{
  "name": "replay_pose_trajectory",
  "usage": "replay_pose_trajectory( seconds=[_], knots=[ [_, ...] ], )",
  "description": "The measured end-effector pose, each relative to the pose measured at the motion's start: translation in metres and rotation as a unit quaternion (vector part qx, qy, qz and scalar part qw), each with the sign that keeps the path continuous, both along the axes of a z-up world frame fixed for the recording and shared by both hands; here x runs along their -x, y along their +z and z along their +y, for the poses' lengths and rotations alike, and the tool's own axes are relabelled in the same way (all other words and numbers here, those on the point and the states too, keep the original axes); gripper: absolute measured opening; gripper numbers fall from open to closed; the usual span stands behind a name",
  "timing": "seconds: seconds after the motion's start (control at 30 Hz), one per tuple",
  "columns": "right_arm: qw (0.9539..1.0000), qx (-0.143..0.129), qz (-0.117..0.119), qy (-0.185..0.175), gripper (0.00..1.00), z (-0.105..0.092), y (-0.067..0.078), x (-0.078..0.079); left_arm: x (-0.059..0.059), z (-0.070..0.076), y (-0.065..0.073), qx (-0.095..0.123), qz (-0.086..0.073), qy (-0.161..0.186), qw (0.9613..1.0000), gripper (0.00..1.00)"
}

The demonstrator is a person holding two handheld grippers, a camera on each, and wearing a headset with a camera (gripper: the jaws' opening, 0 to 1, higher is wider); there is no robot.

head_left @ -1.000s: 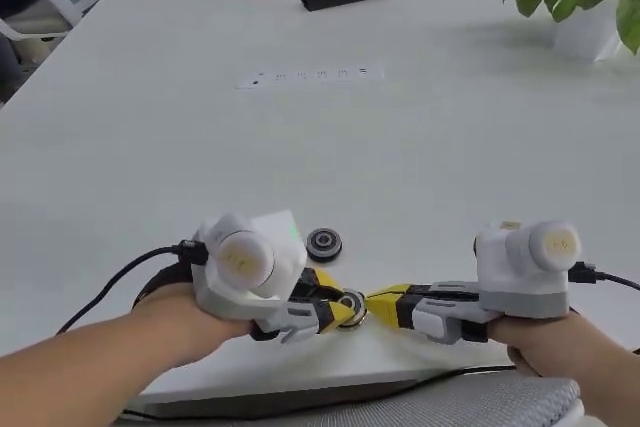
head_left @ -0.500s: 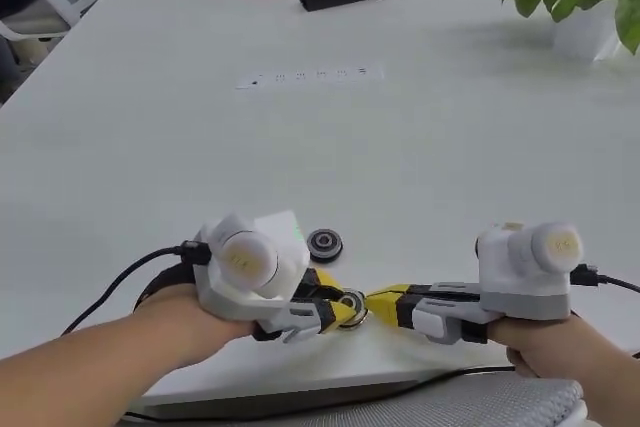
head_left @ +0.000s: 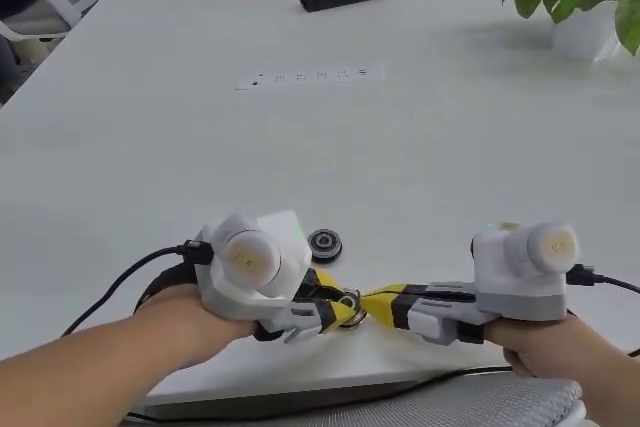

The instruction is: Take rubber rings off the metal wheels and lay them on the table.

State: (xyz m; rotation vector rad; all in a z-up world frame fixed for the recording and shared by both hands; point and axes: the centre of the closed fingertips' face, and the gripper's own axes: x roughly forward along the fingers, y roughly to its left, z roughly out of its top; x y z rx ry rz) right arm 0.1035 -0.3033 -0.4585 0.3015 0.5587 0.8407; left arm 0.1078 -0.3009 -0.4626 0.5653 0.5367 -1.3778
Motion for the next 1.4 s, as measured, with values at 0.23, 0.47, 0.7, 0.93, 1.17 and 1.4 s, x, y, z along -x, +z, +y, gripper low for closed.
replay_pose_trajectory(
  seconds=[0.23, 0.47, 0.7, 0.93, 1.17, 1.4],
  knots=[
    [0.9999, -0.005, -0.010, 0.012, 0.00, 0.007, 0.003, 0.003, 0.000, 0.000, 0.000, 0.000, 0.000, -0.001, 1.0000, 0.07],
    [0.9994, -0.018, -0.021, 0.024, 0.00, 0.013, 0.010, 0.001, 0.000, 0.001, 0.001, 0.001, 0.000, -0.001, 1.0000, 0.07],
    [0.9991, -0.032, -0.018, 0.022, 0.00, 0.013, 0.013, 0.002, 0.000, 0.001, 0.001, 0.003, -0.001, -0.001, 1.0000, 0.07],
    [0.9998, -0.012, -0.013, -0.002, 0.00, 0.000, 0.005, -0.003, 0.000, 0.001, 0.001, 0.005, 0.002, -0.001, 1.0000, 0.07],
    [0.9999, -0.002, -0.005, -0.010, 0.00, -0.003, -0.003, -0.004, 0.000, 0.000, 0.001, 0.006, 0.006, 0.002, 1.0000, 0.07],
    [1.0000, -0.001, -0.007, -0.006, 0.00, -0.002, 0.000, -0.004, 0.001, 0.000, 0.000, 0.001, 0.008, 0.002, 1.0000, 0.07]
  ],
)
